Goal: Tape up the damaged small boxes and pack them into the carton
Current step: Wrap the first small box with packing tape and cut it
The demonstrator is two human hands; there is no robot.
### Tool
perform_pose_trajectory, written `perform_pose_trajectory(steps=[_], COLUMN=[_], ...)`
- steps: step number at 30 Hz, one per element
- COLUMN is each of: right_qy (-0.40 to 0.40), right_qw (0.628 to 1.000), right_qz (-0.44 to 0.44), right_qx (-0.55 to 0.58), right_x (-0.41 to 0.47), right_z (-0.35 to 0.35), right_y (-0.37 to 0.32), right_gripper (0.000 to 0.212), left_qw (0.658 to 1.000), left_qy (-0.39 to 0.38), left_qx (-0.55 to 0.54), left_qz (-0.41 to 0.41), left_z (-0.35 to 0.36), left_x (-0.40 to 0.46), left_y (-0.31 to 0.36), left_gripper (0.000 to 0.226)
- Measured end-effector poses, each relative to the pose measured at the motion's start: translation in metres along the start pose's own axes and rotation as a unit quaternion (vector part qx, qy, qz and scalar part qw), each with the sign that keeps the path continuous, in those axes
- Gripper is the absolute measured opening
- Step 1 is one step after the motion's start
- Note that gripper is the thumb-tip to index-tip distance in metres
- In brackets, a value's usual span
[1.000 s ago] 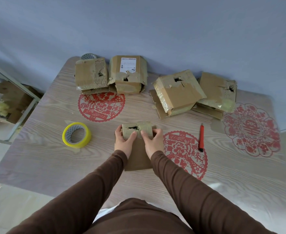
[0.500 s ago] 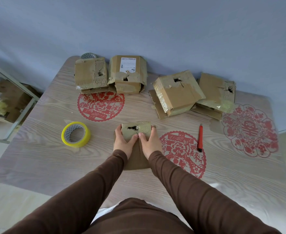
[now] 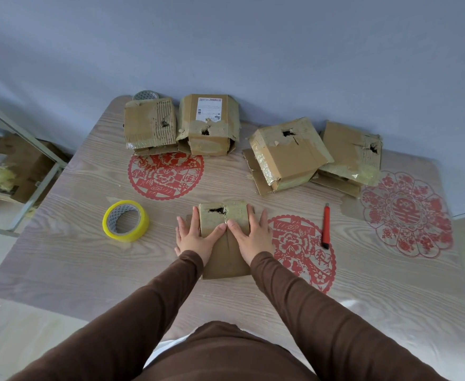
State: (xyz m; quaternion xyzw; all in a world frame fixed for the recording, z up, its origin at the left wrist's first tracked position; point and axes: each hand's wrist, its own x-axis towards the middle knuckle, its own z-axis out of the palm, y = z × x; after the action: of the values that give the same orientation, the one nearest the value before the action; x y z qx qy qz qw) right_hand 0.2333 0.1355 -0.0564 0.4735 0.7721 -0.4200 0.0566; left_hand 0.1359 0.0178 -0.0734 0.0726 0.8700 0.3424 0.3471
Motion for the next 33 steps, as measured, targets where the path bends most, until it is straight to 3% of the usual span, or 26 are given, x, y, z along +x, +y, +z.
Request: perform_pose_trajectory(steps=[4,8,13,18,22,24,30,33], right_qy=[-0.011,-0.033,-0.042,-0.032,0.022,0.027,-0.022,-0.054], right_qw=[0.996,0.992,0.973,0.971,0.962,0.931,0.778,0.765], right_qz=[-0.002,-0.002,0.000,0.008,0.057,0.103,0.275,0.281], right_qx=[0.083,0.122,0.225,0.235,0.265,0.350,0.564,0.577], right_x=[-0.002,-0.010,-0.018,-0.013,-0.008,-0.009,-0.023,-0.030], right_z=[0.002,0.009,0.015,0.021,0.041,0.054,0.048,0.039], right_y=[0.003,0.001,0.004,0.001,-0.001,-0.002,-0.011,-0.007], right_gripper=[0.083,0.075,0.066,0.063,0.082,0.085,0.057,0.053], left_qw=[0.994,0.987,0.988,0.989,0.993,0.991,0.947,0.927], left_qy=[-0.005,0.009,-0.019,-0.026,-0.076,-0.112,-0.190,-0.172], left_qx=[-0.105,-0.158,-0.155,-0.145,-0.078,0.006,0.203,0.269], left_qz=[-0.029,0.005,0.002,0.007,0.046,0.075,0.163,0.195], left_z=[-0.001,0.003,0.009,0.006,-0.016,-0.034,-0.050,-0.042], left_x=[-0.002,-0.009,-0.016,-0.012,-0.004,0.013,0.044,0.055], left_y=[-0.012,-0.007,-0.008,-0.007,0.009,0.022,0.059,0.061], left_gripper=[0.091,0.080,0.069,0.066,0.061,0.060,0.056,0.056])
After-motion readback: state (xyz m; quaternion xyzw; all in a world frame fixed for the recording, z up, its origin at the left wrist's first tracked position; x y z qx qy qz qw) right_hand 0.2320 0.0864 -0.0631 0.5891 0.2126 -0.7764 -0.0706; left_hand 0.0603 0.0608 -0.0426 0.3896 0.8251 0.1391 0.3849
